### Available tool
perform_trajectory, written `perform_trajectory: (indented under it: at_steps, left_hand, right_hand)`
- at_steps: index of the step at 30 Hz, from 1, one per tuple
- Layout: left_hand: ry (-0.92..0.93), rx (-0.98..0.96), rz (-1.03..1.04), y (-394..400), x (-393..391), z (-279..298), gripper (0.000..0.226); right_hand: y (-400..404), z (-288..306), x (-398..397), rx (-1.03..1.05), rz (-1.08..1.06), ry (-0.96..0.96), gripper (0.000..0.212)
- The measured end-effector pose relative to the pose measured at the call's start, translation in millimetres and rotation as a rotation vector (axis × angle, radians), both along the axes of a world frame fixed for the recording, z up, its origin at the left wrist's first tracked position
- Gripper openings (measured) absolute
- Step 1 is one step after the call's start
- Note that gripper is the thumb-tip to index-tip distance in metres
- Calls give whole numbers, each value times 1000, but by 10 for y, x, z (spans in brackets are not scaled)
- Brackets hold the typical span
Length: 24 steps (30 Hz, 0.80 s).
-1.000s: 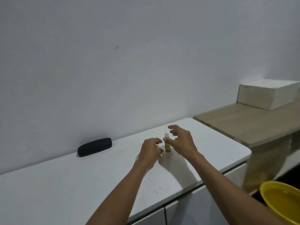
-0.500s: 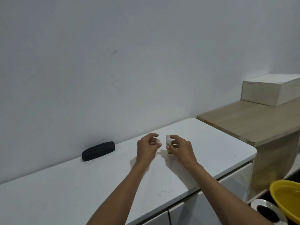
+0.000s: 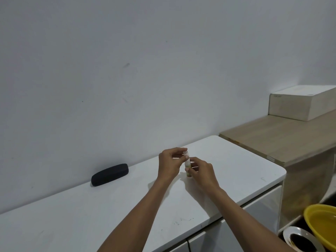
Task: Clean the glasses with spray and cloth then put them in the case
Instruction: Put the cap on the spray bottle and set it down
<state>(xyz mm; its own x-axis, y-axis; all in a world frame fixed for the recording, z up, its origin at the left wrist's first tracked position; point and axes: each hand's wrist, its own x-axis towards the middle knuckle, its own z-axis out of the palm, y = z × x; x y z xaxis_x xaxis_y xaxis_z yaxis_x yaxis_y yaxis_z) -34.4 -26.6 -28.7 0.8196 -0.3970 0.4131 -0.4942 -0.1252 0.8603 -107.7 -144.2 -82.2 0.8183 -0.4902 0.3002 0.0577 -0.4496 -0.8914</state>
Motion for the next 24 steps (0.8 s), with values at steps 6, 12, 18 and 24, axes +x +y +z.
perform_trajectory:
  at_steps: [6, 12, 18, 24]
  left_hand:
    - [-33, 58, -13, 0, 31, -10, 22]
    - [-50, 32, -16, 1, 15, -83, 21]
    - [-24, 100, -52, 55, 14, -57, 29]
    - [-37, 346, 103, 553, 104, -311, 40]
  right_hand:
    - [-4, 0, -2, -1, 1, -3, 21]
    - [-1, -22, 12, -9, -1, -12, 21]
    - [1, -29, 21, -30, 2, -6, 18]
    - [5, 33, -1, -57, -5, 40, 17]
